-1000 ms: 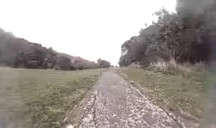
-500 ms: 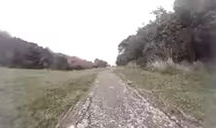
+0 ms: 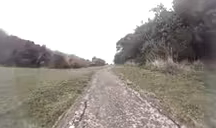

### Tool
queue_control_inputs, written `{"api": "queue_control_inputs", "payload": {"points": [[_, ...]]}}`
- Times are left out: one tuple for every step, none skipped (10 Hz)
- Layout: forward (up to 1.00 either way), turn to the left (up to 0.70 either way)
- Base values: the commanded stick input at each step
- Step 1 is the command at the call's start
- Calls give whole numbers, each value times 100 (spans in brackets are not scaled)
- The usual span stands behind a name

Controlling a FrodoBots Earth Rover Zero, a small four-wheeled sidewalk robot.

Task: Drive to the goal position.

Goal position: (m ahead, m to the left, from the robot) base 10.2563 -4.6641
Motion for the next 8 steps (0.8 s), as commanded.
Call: {"api": "queue_control_inputs", "payload": {"points": [[60,0],[60,0],[60,0],[60,0],[60,0],[60,0],[60,0],[60,0]]}}
